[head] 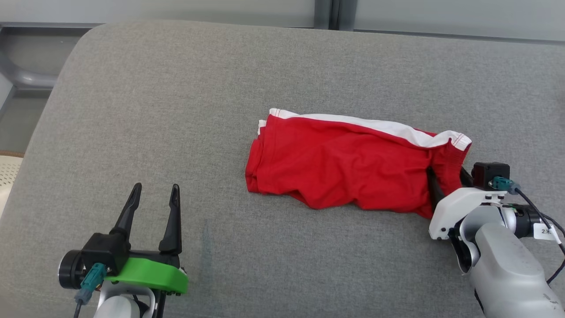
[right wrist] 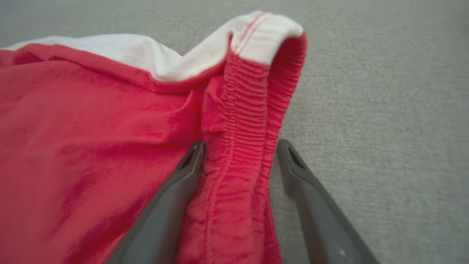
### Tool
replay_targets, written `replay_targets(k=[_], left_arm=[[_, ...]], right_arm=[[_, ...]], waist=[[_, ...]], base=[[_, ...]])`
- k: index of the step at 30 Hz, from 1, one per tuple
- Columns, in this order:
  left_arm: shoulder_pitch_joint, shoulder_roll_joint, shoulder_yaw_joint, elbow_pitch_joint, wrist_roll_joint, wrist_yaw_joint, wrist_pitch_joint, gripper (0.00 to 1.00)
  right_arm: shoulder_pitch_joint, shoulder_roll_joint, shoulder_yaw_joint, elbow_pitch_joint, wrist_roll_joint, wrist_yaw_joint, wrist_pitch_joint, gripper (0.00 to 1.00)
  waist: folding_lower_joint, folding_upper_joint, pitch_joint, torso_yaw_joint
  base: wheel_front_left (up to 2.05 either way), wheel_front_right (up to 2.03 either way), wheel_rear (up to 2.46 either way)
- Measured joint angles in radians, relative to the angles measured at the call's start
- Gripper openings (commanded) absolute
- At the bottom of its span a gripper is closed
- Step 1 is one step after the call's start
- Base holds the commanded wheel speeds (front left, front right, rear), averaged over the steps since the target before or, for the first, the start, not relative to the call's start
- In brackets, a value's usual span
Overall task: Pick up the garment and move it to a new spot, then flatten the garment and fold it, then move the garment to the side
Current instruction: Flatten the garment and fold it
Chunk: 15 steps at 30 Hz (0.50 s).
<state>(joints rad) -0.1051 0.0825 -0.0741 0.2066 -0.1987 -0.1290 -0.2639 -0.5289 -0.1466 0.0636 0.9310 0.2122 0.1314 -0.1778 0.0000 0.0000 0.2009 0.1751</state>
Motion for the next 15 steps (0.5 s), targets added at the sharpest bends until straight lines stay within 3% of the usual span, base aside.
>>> replay_targets(k=[1, 3, 4, 11, 15], left_arm=[[-0.002, 0.0, -0.002, 0.002, 0.0, 0.0, 0.0, 1.0], [-0.004, 0.0, -0.004, 0.006, -0.001, 0.0, 0.0, 1.0], [-0.005, -0.001, -0.003, 0.008, -0.002, 0.0, 0.0, 1.0], [-0.005, -0.001, 0.008, 0.012, -0.002, 0.0, 0.0, 1.0], [0.0, -0.002, 0.014, 0.011, -0.002, 0.0, 0.0, 1.0]], right_arm=[[-0.009, 0.001, 0.002, 0.016, 0.018, 0.0, 0.0, 0.79], [-0.022, 0.008, 0.007, 0.036, 0.064, 0.0, 0.005, 0.19], [-0.029, 0.011, 0.013, 0.042, 0.091, -0.001, 0.007, 0.0], [-0.048, -0.014, 0.091, 0.061, 0.187, 0.002, 0.027, 0.0], [-0.047, -0.076, 0.117, 0.067, 0.227, 0.001, 0.027, 0.0]], waist=[[0.0, 0.0, 0.003, 0.004], [0.0, 0.0, 0.006, 0.009], [0.0, 0.0, 0.006, 0.009], [0.0, 0.0, -0.008, -0.009], [0.0, 0.0, -0.025, -0.025]], base=[[0.0, 0.0, 0.0], [0.0, 0.0, 0.0], [0.0, 0.0, 0.0], [0.0, 0.0, 0.0], [0.0, 0.0, 0.0]])
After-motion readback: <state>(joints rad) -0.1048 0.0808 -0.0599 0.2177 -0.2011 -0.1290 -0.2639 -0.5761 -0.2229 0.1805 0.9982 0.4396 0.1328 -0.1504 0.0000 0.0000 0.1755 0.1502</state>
